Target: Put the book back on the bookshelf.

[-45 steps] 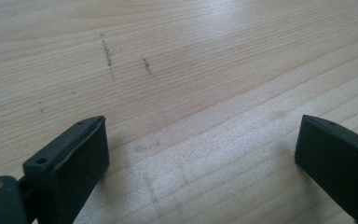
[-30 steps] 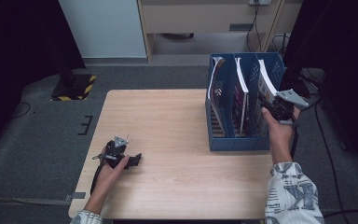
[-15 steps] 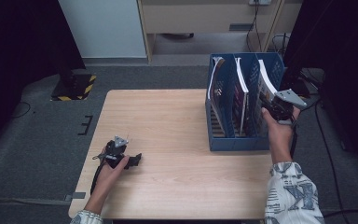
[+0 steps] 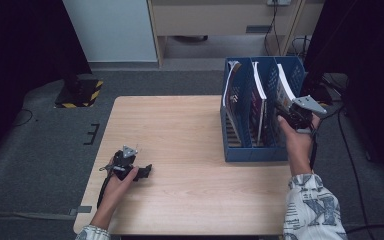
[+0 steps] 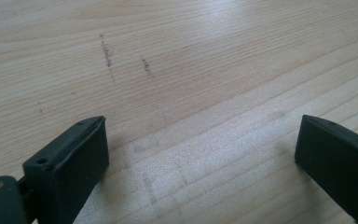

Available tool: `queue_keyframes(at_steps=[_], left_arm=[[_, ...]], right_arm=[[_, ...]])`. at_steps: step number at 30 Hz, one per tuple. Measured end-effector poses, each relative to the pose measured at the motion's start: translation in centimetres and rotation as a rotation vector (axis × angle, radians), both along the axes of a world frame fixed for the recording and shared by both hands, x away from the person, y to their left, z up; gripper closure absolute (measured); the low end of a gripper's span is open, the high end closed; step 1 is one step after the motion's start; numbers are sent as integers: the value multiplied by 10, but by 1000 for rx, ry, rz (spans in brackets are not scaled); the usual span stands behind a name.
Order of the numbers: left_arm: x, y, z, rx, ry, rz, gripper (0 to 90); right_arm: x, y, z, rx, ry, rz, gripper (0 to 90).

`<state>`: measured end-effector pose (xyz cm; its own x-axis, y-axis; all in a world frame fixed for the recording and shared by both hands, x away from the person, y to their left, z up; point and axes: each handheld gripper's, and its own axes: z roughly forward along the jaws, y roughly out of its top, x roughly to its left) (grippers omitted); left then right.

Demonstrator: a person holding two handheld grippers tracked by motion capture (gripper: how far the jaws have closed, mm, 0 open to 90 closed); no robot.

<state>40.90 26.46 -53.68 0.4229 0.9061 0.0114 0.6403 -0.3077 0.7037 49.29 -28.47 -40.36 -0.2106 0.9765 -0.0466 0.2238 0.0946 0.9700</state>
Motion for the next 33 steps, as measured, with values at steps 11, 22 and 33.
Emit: queue_keyframes(at_steps=[11,22,33], left_arm=[[0,0,0,0,0,0,23],[0,0,0,0,0,0,23],[0,0,0,0,0,0,23]], right_arm=[[-1,0,0,24,28,14,290],[-7,-3,3,50,52,40,193],[-9,-4,0,57,81,43,113]])
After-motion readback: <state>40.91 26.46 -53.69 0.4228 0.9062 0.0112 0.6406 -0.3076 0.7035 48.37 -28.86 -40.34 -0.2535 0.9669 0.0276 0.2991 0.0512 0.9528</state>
